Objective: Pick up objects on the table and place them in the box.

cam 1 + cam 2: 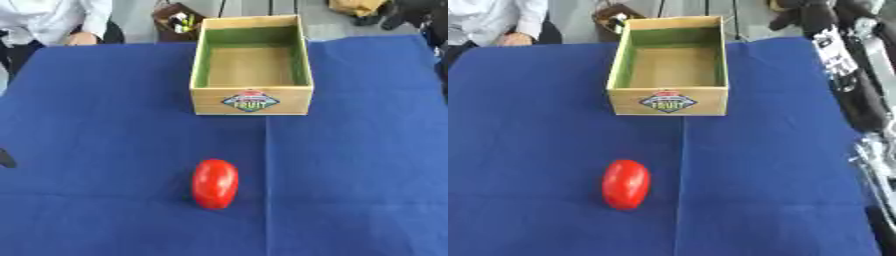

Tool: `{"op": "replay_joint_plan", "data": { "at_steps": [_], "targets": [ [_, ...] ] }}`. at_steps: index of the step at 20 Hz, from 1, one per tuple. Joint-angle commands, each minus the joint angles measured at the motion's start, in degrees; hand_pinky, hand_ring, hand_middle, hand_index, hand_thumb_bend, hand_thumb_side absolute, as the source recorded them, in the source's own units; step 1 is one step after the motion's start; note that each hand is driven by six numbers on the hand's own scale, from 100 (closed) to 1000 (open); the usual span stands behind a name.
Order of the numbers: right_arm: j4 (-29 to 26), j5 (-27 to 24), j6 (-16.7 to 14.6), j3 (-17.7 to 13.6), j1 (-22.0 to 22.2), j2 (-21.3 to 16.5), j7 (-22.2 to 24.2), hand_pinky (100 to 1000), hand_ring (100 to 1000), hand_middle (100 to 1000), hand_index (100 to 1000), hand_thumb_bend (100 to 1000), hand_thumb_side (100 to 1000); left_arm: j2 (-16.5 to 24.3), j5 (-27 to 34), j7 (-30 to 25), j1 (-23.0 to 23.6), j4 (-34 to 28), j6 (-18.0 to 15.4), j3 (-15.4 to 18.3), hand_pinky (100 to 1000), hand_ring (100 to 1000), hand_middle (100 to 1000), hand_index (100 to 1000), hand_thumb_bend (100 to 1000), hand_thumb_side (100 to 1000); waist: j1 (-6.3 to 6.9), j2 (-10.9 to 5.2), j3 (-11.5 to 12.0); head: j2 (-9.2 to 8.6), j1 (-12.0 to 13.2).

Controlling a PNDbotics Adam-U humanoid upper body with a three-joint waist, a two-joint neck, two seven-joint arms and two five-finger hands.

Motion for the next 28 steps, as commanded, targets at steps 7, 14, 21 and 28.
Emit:
{"op": "replay_joint_plan", "data": {
  "at_steps": [7, 14, 21, 28],
  "targets": [
    [-1.1, 12.2, 4.1, 6.0, -6.6, -5.1, 8.6, 890, 903, 599, 819, 261, 1000, 1.2, 0.0, -0.2, 0.2, -1.0, 0.3, 0.1, 328, 369, 481, 773, 389, 667, -0.28, -1.63, -0.2, 0.10, -0.2],
    [-1.1, 18.1, 5.2, 8.5, -9.0, -4.7, 13.7, 887, 903, 592, 833, 402, 1000, 1.2, 0.2, -0.4, 0.3, -1.0, 0.5, 0.1, 328, 369, 482, 773, 386, 666, -0.35, -1.73, -0.2, -0.13, -0.3],
    [-1.1, 24.1, 5.1, 11.3, -10.1, -3.8, 21.0, 897, 925, 595, 851, 495, 1000, 1.3, 0.3, -0.5, 0.1, -1.0, 0.7, 0.0, 328, 369, 482, 773, 384, 663, -0.59, -1.80, -0.2, -0.38, -0.4],
    [-1.1, 26.6, 6.0, 14.1, -10.1, -2.8, 25.5, 940, 943, 593, 870, 501, 1000, 1.4, 0.4, -0.7, 0.0, -1.0, 0.9, -0.2, 329, 370, 482, 773, 382, 662, -0.75, -1.82, -0.2, -0.56, -0.5]
  ]
}}
